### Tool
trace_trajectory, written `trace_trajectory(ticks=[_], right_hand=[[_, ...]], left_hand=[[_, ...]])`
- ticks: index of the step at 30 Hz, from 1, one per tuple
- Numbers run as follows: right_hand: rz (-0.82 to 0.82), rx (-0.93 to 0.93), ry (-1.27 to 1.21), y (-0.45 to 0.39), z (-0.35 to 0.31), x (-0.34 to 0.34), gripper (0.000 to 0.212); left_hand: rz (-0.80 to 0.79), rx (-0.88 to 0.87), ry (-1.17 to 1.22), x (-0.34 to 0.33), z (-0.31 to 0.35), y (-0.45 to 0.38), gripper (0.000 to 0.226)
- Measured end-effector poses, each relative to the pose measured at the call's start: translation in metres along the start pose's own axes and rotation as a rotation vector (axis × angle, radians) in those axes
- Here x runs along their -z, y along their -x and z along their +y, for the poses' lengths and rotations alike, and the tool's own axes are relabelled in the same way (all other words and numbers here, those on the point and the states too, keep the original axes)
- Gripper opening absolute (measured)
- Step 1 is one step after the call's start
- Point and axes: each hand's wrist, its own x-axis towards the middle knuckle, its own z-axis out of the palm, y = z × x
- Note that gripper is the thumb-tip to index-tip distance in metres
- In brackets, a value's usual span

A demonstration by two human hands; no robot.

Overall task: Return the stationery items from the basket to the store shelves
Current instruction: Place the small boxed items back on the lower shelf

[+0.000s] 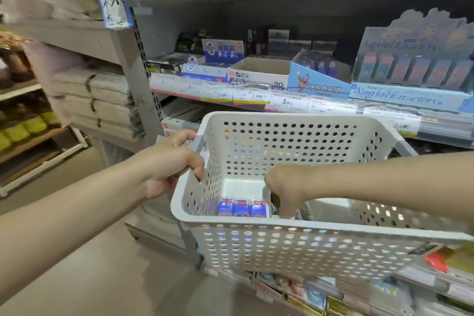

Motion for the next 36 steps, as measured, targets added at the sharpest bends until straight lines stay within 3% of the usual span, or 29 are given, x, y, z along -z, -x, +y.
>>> trace_trajectory(ticks=[2,7,12,15,18,21,26,32,36], right_hand=[[0.015,-0.014,0.005,-0.009,-0.010,0.013,0.039],[0.094,-0.010,-0.045,-0.039,-0.036,0.054,0.043],[0.257,0.006,-0.116,-0.068,-0.059,0.112,0.034],[0.348,0.028,-0.255,-0.084,-0.065,0.144,0.041],[0.406,0.029,-0.383,-0.091,-0.068,0.176,0.028],[0.489,0.020,-0.551,-0.094,-0.060,0.207,0.040],[0.641,0.019,-0.735,-0.116,-0.035,0.241,0.041],[0.678,-0.012,-0.706,-0.158,-0.001,0.262,0.059],[0.644,-0.014,-0.630,-0.181,0.022,0.274,0.056]], left_hand=[[-0.005,0.001,0.001,0.018,-0.002,-0.003,0.051],[-0.022,-0.006,-0.034,0.073,-0.001,-0.012,0.054],[-0.051,-0.007,-0.076,0.133,0.003,-0.024,0.047],[-0.054,-0.016,-0.083,0.163,0.002,-0.033,0.048],[-0.053,-0.003,-0.067,0.188,-0.003,-0.042,0.047],[-0.050,0.010,-0.067,0.207,-0.008,-0.050,0.048],[-0.051,0.028,-0.043,0.227,-0.011,-0.062,0.050],[-0.026,0.039,-0.037,0.239,-0.008,-0.081,0.054],[-0.033,0.054,-0.049,0.243,-0.001,-0.091,0.061]])
